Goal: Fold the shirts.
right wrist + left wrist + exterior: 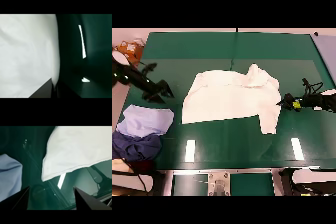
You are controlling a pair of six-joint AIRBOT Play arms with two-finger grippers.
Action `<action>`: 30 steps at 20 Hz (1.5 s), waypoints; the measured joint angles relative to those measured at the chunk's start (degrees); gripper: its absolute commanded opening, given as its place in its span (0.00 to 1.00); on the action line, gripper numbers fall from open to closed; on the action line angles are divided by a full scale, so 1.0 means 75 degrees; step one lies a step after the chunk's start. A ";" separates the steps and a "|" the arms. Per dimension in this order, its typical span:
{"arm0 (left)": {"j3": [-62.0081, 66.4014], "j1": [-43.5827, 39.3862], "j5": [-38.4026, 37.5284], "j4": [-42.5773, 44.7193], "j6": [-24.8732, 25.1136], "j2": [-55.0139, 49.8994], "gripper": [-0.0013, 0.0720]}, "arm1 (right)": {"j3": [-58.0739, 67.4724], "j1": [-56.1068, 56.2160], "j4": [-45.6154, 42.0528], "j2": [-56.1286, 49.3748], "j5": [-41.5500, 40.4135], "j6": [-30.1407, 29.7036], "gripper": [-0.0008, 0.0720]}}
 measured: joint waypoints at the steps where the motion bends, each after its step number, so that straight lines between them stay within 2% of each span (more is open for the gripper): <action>1: -0.0790 -0.0152 0.0498 -0.0052 0.0087 0.0245 0.85 | 0.0020 0.0003 0.0003 0.0006 0.0006 -0.0009 0.04; 6: -0.3518 -0.0991 0.2594 -0.0717 0.0396 0.0746 0.85 | 0.0070 0.0105 0.0012 0.0020 0.0023 -0.0032 0.04; 7: -0.3765 -0.1099 0.2885 -0.0816 0.0417 0.0810 0.79 | 0.0073 0.0117 0.0032 0.0023 0.0047 -0.0032 0.04; 9: -0.4106 -0.1218 0.3369 -0.0997 0.0463 0.0833 0.45 | 0.0079 0.0122 0.0044 0.0023 0.0070 -0.0035 0.04; 10: -0.4214 -0.1259 0.3602 -0.1084 0.0533 0.0833 0.18 | 0.0079 0.0125 0.0082 0.0026 0.0096 -0.0035 0.04; 11: -0.4296 -0.1291 0.3879 -0.1183 0.0688 0.0828 0.05 | 0.0079 0.0131 0.0119 0.0026 0.0111 -0.0038 0.04; 14: -0.4232 -0.1338 0.4214 -0.1486 0.1119 0.0822 0.05 | 0.0108 0.0131 0.0160 0.0085 0.0204 -0.0038 0.04; 16: -0.3791 -0.1341 0.4319 -0.1192 0.1244 0.0816 0.05 | 0.0297 0.0131 0.0169 0.0294 0.0411 -0.0035 0.04; 18: -0.2996 -0.1326 0.3993 -0.1046 0.1326 0.1017 0.05 | 0.0670 0.0134 0.0175 0.0656 0.0708 0.0082 0.04; 20: -0.1929 -0.1349 0.3448 -0.1064 0.1370 0.1422 0.05 | 0.1317 0.0137 0.0195 0.1268 0.1008 0.0271 0.04; 24: 0.0653 -0.1364 0.3118 -0.1078 0.1454 0.2687 0.05 | 0.2996 0.0134 0.0192 0.2981 0.1411 0.0816 0.04; 30: 0.4307 -0.1364 0.3031 -0.1099 0.1580 0.4371 0.05 | 0.5709 -0.0414 0.0149 0.5365 0.1029 0.1542 0.04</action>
